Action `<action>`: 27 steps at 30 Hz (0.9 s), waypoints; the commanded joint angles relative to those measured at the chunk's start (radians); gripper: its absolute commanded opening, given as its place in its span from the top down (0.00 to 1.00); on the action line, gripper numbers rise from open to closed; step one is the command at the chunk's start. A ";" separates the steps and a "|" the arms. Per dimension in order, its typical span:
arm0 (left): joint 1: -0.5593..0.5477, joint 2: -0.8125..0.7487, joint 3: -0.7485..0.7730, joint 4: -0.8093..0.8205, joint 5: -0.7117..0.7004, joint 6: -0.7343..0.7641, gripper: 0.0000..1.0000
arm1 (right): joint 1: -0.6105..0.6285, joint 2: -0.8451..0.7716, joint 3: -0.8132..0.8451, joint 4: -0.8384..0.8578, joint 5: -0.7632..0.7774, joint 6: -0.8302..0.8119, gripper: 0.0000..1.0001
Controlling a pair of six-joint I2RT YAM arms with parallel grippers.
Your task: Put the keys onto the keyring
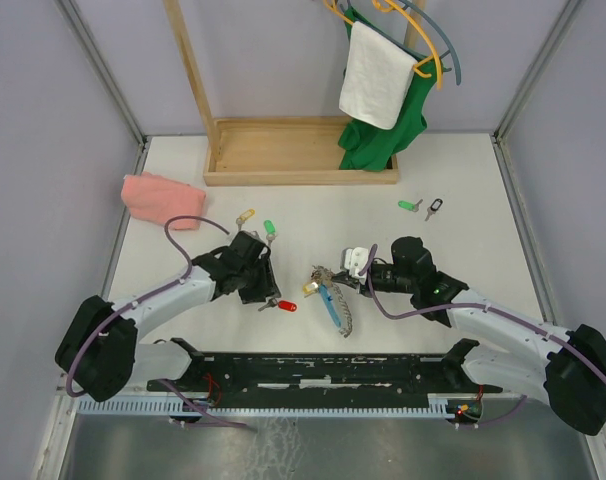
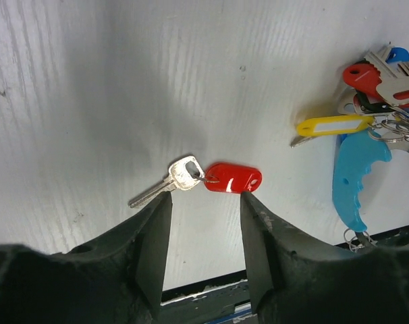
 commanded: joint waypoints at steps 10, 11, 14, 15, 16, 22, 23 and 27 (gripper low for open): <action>-0.085 0.111 0.117 -0.025 -0.063 0.239 0.46 | 0.005 -0.031 0.022 0.056 -0.006 -0.009 0.99; -0.095 0.121 0.120 -0.029 -0.078 0.234 0.46 | 0.004 -0.032 0.022 0.055 -0.007 -0.010 0.99; -0.115 0.144 0.123 -0.034 -0.114 0.207 0.46 | 0.004 -0.036 0.020 0.055 -0.008 -0.009 0.99; -0.119 0.147 0.123 -0.037 -0.129 0.198 0.46 | 0.005 -0.038 0.020 0.056 -0.007 -0.009 0.99; -0.125 0.150 0.123 -0.043 -0.147 0.187 0.46 | 0.005 -0.040 0.019 0.057 -0.007 -0.010 0.99; -0.146 0.176 0.123 -0.047 -0.214 0.126 0.50 | 0.005 -0.044 0.018 0.059 -0.008 -0.009 0.99; -0.149 0.182 0.121 -0.037 -0.219 0.115 0.52 | 0.005 -0.044 0.018 0.059 -0.009 -0.008 0.99; -0.160 0.209 0.113 0.008 -0.210 0.063 0.57 | 0.005 -0.044 0.018 0.060 -0.007 -0.008 0.99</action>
